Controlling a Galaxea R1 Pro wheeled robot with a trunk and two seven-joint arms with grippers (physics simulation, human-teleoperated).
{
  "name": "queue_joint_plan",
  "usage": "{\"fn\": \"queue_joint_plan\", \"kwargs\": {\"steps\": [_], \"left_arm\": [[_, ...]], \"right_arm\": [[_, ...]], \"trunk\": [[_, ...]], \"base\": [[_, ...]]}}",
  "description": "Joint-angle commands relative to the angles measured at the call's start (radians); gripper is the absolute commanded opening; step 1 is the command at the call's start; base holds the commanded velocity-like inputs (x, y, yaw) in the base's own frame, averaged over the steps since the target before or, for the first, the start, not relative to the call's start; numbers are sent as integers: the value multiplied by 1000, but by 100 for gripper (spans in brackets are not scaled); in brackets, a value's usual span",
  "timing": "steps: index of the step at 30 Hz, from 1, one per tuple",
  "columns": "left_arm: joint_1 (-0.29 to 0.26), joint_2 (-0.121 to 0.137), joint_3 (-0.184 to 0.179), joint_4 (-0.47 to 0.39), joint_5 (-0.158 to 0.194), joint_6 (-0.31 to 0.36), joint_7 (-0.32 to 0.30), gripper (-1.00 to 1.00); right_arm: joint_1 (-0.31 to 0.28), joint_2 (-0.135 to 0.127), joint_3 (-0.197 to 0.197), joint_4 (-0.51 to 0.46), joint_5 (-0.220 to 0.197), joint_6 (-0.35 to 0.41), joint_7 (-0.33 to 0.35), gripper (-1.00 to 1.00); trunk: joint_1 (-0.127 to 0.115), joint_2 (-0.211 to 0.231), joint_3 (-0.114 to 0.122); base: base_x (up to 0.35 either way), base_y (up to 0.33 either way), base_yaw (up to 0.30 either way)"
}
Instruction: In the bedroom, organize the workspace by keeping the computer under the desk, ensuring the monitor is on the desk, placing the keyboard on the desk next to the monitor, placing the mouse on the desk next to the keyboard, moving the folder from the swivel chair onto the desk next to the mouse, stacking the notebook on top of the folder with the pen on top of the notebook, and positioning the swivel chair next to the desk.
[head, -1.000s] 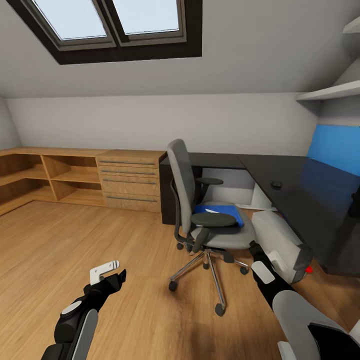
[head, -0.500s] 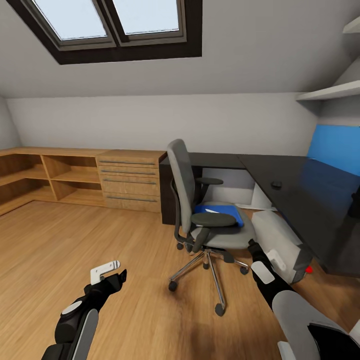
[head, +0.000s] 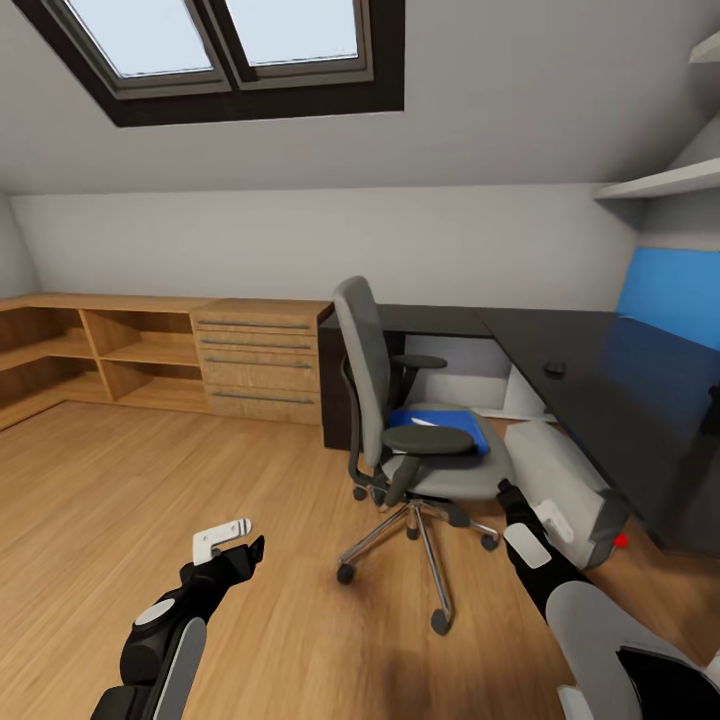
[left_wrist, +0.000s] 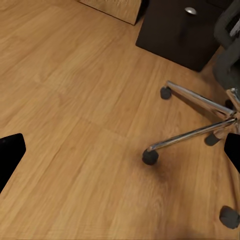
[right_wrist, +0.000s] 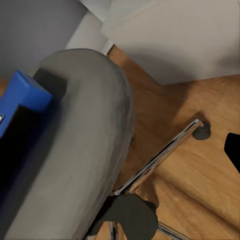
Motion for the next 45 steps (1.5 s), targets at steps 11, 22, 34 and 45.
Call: {"fn": "queue_joint_plan", "kwargs": {"steps": [11, 22, 34, 45], "left_arm": [[-1, 0, 2, 0, 9, 5, 9, 100], [-1, -1, 0, 0, 9, 4, 10, 100], [-1, -2, 0, 2, 9, 5, 10, 100], [-1, -1, 0, 2, 9, 4, 10, 100]], "right_arm": [[0, -2, 3, 3, -9, -4, 0, 100], [0, -16, 1, 4, -13, 0, -2, 100], [0, -63, 1, 5, -80, 3, -4, 100], [0, -81, -6, 10, -84, 5, -5, 100]], "trunk": [[0, 0, -1], [0, 0, -1], [0, 0, -1], [0, 0, -1]], "base": [[204, 0, 0], [143, 0, 0], [19, 0, 0], [90, 0, 0]]}}
